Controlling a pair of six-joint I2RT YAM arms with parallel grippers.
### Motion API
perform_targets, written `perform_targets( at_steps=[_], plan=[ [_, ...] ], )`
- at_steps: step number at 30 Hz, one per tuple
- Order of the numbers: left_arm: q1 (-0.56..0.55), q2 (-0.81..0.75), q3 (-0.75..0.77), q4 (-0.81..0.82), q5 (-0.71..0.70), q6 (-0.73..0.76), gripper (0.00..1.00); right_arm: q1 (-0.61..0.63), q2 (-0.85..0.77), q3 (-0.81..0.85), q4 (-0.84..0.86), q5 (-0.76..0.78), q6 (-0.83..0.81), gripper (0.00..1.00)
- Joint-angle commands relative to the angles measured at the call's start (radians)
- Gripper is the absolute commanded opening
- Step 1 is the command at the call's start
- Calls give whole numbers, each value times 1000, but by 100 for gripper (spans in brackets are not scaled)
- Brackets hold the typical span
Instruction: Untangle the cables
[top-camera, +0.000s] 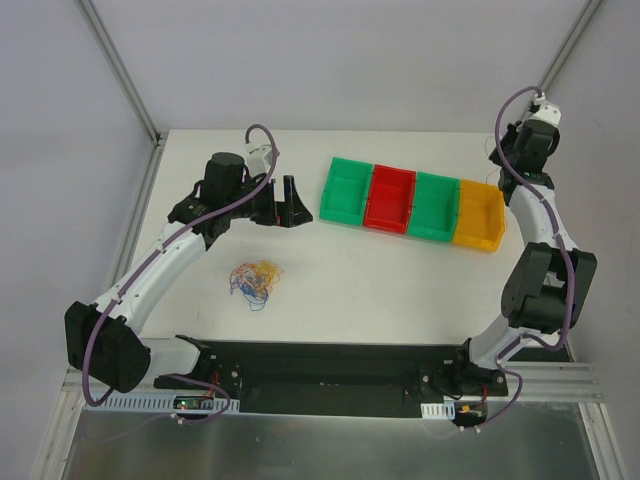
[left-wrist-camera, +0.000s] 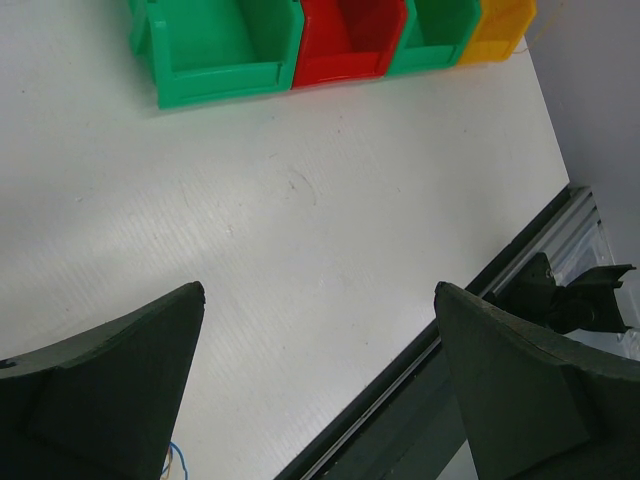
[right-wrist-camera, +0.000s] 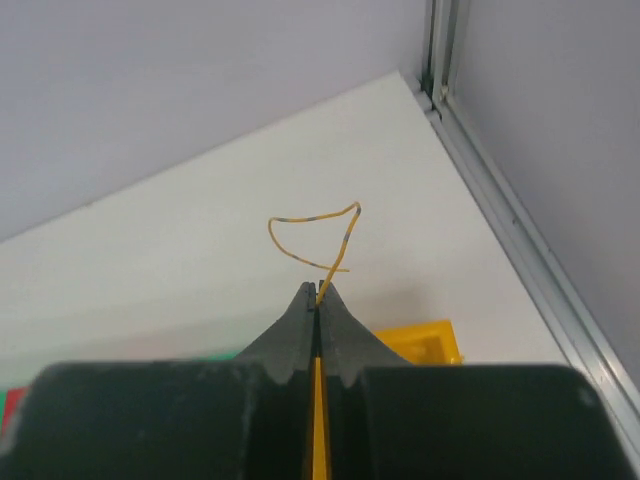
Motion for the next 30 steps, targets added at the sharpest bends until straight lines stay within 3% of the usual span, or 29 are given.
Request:
perform_targets(
  at_steps=[1,7,16,22,30],
  plan=[
    [-13,-37,-9,40,30,7,98,-31,-4,-80,432,-58,-61,0],
    [-12,-8,-15,44,13,22,98,-48,109,-61,612,-217,-9,0],
    [-12,-2,-14,44,18,25,98,-53,142,-354,1118,-346,334,0],
    [-12,-25,-12,42,20,27,98,-36,126,-391,1137,-329,362,0],
    [-12,-43,-14,44,13,33,98,-9,153,-250,1092,-352,503,0]
  ],
)
